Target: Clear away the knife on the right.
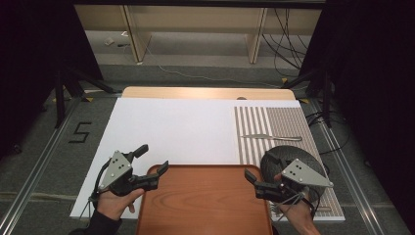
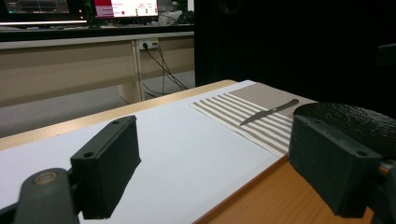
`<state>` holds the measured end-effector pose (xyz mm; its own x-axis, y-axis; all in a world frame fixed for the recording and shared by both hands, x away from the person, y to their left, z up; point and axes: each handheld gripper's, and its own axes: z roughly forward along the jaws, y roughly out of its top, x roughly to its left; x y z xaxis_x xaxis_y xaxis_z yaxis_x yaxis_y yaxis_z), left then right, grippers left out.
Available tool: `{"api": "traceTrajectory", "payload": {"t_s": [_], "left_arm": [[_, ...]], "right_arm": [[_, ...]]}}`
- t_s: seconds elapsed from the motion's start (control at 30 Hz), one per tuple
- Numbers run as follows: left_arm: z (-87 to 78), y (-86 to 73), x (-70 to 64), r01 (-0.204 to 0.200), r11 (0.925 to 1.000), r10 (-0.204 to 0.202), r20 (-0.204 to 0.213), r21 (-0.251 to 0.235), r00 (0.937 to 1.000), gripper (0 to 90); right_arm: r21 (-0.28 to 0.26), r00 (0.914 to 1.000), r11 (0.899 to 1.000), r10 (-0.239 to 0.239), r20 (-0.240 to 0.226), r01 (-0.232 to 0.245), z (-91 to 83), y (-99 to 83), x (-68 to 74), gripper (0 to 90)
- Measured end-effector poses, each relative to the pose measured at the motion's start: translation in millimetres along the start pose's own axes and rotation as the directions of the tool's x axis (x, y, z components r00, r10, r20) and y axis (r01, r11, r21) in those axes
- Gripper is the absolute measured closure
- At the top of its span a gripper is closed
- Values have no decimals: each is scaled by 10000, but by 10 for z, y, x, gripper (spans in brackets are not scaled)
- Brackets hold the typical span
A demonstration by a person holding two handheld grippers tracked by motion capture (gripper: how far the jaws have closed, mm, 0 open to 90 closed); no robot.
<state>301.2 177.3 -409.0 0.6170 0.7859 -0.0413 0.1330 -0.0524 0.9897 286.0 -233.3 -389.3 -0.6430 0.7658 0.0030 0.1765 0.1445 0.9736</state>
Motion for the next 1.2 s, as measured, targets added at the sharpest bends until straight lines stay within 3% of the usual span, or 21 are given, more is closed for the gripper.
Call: {"api": "traceTrajectory", "payload": {"t_s": [0.43, 0.6, 0.7, 0.73, 0.87, 0.93, 1.2], "left_arm": [[6, -7, -3, -39, 10000, 39, -9, 58, 10000, 161], [7, -10, -2, -53, 10000, 53, -9, 65, 10000, 161], [9, -13, 2, -56, 10000, 57, -47, 81, 10000, 160], [13, -18, 2, -45, 10000, 46, -63, 83, 10000, 160], [17, -23, 2, -55, 9999, 56, -50, 91, 10000, 160], [19, -25, 1, -45, 9999, 46, -59, 104, 10000, 160], [23, -34, 7, -76, 9999, 77, -110, 124, 9999, 160]], "right_arm": [[172, 10000, 9998, 76, -10, -76, 3, 1, -24, 154], [449, 9982, 9972, 604, -68, -600, 37, -15, -75, 149], [551, 9968, 9953, 792, 94, -796, 40, -10, -100, 152], [528, 9942, 9929, 1060, 197, -1069, 42, 4, -114, 158], [527, 9923, 9911, 1208, 285, -1221, 42, 24, -143, 158], [822, 9886, 9852, 1486, 242, -1501, 72, 38, -211, 159], [1321, 9859, 9774, 1598, 503, -1652, 100, 103, -409, 168]]}}
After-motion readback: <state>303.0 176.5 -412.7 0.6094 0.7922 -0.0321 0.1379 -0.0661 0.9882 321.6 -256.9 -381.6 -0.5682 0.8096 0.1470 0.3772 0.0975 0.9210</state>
